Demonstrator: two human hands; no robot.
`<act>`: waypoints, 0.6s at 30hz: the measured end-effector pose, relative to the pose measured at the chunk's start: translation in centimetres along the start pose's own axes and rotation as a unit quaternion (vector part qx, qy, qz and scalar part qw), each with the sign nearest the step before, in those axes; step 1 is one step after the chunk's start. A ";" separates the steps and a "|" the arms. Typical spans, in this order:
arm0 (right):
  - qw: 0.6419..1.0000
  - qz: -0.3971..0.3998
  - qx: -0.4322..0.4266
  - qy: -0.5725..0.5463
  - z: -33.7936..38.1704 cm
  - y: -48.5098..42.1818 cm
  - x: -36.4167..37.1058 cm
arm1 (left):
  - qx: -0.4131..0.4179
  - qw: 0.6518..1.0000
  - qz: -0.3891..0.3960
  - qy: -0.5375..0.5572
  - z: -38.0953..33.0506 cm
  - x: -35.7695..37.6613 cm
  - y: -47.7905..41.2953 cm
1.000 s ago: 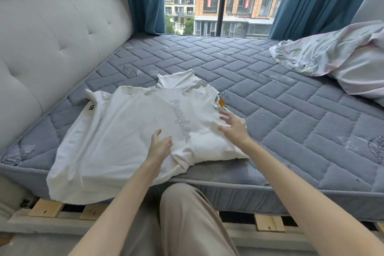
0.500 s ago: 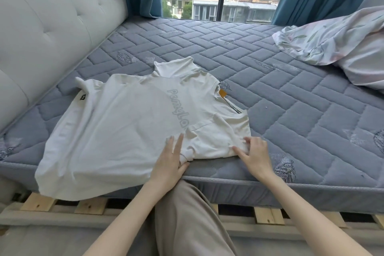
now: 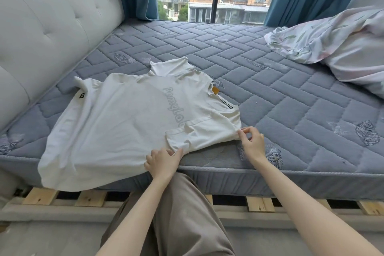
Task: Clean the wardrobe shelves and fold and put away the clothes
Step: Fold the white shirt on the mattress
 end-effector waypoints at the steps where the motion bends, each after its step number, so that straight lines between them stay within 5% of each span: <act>1: 1.000 0.001 -0.001 -0.011 0.0 0.1 -0.2 | 0.014 0.999 -0.016 0.024 -0.2 -0.3 0.3; 4: 1.000 0.018 -0.014 -0.014 0.4 0.4 -0.3 | 0.040 0.988 -0.049 0.138 -0.4 -1.1 1.1; 11: 0.989 0.031 -0.044 0.134 0.5 -0.9 -1.2 | 0.029 0.915 0.024 0.402 -0.3 -2.5 1.8; 18: 0.963 0.009 -0.049 0.263 -0.8 -0.2 -2.4 | 0.087 0.979 0.117 0.141 1.3 -1.4 1.0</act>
Point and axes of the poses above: each hand's wrist, its own y-axis away from the middle knuckle, its own x-axis out of the palm, z = x × y, the point moved 7 cm from there along -y, towards the middle knuckle, and after that the axes turned 10 degrees about y, right-handed, at the moved point
